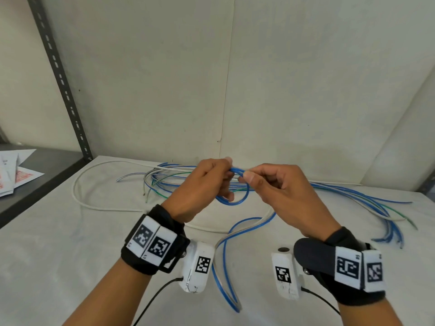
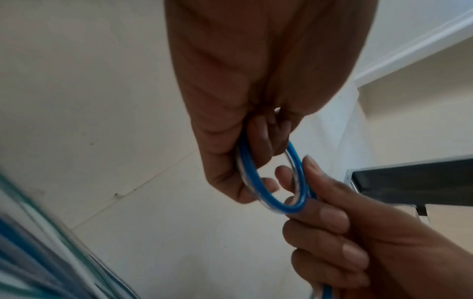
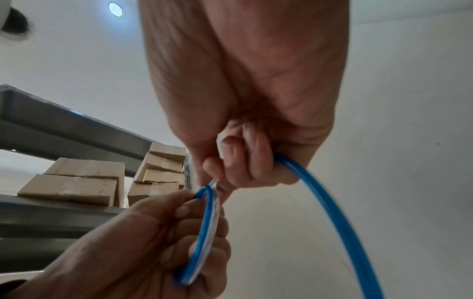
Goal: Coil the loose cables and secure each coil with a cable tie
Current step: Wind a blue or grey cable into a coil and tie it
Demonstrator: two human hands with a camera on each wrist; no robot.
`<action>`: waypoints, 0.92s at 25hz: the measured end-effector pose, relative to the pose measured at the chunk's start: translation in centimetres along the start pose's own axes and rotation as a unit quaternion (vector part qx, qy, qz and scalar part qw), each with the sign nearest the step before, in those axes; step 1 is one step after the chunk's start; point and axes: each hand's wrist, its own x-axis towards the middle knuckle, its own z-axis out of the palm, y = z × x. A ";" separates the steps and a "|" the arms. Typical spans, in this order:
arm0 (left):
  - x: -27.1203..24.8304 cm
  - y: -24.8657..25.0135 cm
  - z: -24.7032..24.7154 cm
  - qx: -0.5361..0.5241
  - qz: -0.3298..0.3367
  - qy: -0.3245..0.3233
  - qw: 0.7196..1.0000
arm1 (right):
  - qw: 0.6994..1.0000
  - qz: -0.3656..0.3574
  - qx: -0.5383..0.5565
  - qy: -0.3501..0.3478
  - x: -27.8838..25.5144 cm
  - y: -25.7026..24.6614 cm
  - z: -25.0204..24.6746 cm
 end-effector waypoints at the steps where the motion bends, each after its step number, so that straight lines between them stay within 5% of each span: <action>1: 0.1 0.1 -0.1 -0.035 -0.006 0.015 0.999 | 1.000 0.000 0.009 0.012 0.1 0.1 0.3; 8: 0.7 0.7 0.2 -0.240 -0.002 0.119 0.963 | 0.992 0.006 0.106 0.067 0.0 0.1 3.0; 15: 0.4 0.6 0.9 -0.297 0.000 0.095 0.950 | 0.988 -0.011 0.126 0.090 -0.2 -0.2 3.1; 18: 0.4 1.0 0.1 -0.220 -0.046 0.046 0.973 | 0.993 -0.003 0.109 0.041 0.0 0.2 1.5; 23: 0.0 0.4 0.2 0.073 -0.031 -0.016 0.997 | 0.996 -0.002 -0.013 -0.087 -0.3 0.3 -1.0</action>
